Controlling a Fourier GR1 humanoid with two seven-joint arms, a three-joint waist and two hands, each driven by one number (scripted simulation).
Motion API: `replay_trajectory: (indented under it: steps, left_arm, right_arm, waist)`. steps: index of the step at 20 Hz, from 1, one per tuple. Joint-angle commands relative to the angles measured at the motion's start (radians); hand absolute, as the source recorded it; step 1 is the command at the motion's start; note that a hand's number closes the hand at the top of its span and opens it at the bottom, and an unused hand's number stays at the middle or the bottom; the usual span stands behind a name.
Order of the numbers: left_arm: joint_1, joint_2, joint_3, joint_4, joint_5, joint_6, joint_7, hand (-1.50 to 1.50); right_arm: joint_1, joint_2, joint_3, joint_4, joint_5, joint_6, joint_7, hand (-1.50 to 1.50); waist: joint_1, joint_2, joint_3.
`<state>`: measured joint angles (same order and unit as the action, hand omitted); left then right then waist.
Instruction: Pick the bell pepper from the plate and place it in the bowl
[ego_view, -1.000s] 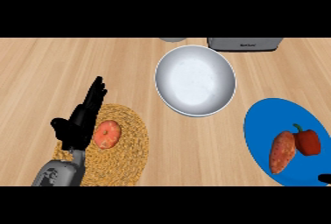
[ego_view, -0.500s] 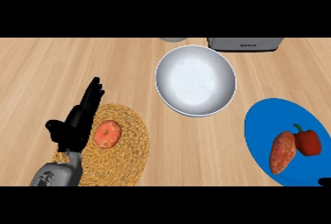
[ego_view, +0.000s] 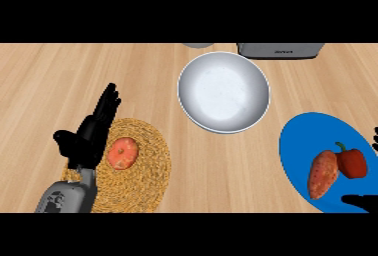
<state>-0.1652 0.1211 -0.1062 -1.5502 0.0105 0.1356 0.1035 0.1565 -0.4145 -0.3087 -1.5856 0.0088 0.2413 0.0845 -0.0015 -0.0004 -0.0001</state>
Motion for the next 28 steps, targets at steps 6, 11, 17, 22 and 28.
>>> replay_trajectory:
  steps: [6,11,17,22,28]
  left_arm:
    - [0.029,-0.019,0.03,0.002,-0.019,-0.031,-0.019,0.0]
    - [0.034,-0.03,0.015,0.0,-0.041,-0.028,-0.036,0.0]
    - [0.025,-0.021,0.047,-0.082,-0.018,-0.062,0.067,0.0]
    - [0.048,-0.054,0.027,-0.011,-0.041,-0.047,-0.037,0.0]
    - [0.018,-0.077,0.038,0.061,-0.071,-0.029,-0.074,0.0]
  right_arm:
    - [-0.013,0.059,0.01,0.056,0.152,-0.043,-0.041,-1.5]
    - [-0.101,0.008,0.015,0.291,0.272,-0.089,-0.13,-1.5]
    - [-0.156,0.043,0.03,0.347,0.283,-0.07,-0.136,-1.5]
    - [-0.127,-0.025,0.101,0.332,0.384,-0.048,-0.298,1.5]
    - [-0.124,0.006,0.096,0.361,0.39,-0.045,-0.349,1.5]
  waist:
    - [-0.001,0.0,0.0]
    - [0.004,0.001,0.0]
    - [0.003,0.0,0.0]
    - [0.004,0.0,0.0]
    - [0.0,0.001,0.0]
